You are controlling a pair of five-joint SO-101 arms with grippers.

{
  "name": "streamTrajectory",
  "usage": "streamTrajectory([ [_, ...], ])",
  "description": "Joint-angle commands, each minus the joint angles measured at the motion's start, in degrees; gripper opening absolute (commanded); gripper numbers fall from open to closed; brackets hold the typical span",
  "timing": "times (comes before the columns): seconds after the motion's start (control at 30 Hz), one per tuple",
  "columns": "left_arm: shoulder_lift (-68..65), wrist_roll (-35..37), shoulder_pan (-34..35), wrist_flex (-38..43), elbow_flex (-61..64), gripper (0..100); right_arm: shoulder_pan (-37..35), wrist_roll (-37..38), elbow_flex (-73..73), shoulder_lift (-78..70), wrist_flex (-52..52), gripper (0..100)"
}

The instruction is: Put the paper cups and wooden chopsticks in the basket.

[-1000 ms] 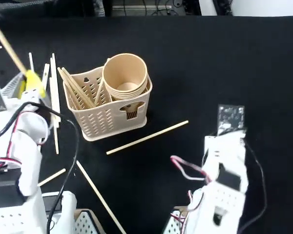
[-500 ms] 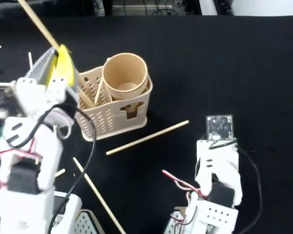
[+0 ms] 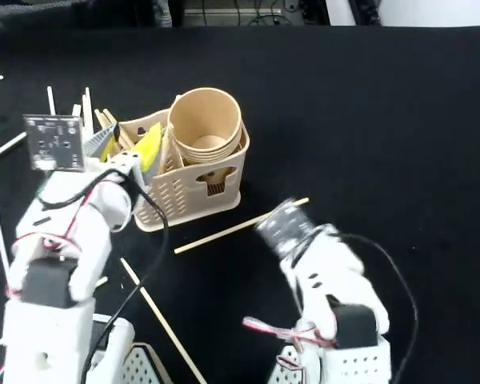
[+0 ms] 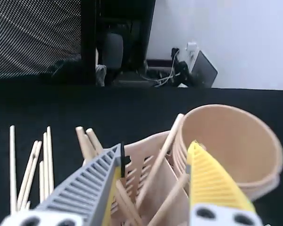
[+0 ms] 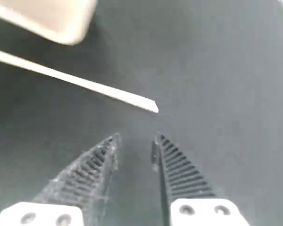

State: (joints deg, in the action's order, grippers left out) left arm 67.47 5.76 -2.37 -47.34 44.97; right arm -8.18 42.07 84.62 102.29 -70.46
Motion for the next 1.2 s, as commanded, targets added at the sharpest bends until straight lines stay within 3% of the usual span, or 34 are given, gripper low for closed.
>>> streamTrajectory([
  [0.0,-0.18,0.79,7.25,-18.90,-21.32,23,-7.30,10.11,-4.35,-8.66,0.44,13.9],
  [0.1,-1.32,0.44,17.01,-26.29,-28.00,23,-8.62,14.42,-6.81,-20.09,5.54,16.6],
  [0.2,-6.07,0.26,27.56,-28.57,-28.44,24,-8.88,15.03,-12.53,-33.19,9.67,19.7],
  [0.3,-14.59,0.18,35.03,-27.69,-26.68,24,-8.97,18.02,-18.33,-46.73,12.22,20.4],
  [0.43,-28.75,0.18,40.13,-20.31,-23.87,23,-8.70,21.71,-25.45,-62.11,13.45,20.4],
  [0.6,-46.42,0.18,43.30,-11.52,-23.69,23,-8.62,24.53,-31.43,-75.65,14.33,20.5],
  [0.8,-61.19,0.18,46.55,-0.44,-23.69,23,-8.62,25.32,-31.96,-84.18,22.42,20.1],
  [0.97,-73.32,0.18,44.97,8.35,-24.92,24,-8.62,26.64,-32.31,-89.54,27.16,20.1],
  [1.07,-81.49,-1.23,44.53,7.56,-29.14,24,-8.62,26.64,-32.40,-92.53,29.45,20.1],
  [1.17,-88.88,-1.67,44.53,0.62,-36.62,23,-8.79,26.64,-33.01,-94.64,29.36,19.7],
])
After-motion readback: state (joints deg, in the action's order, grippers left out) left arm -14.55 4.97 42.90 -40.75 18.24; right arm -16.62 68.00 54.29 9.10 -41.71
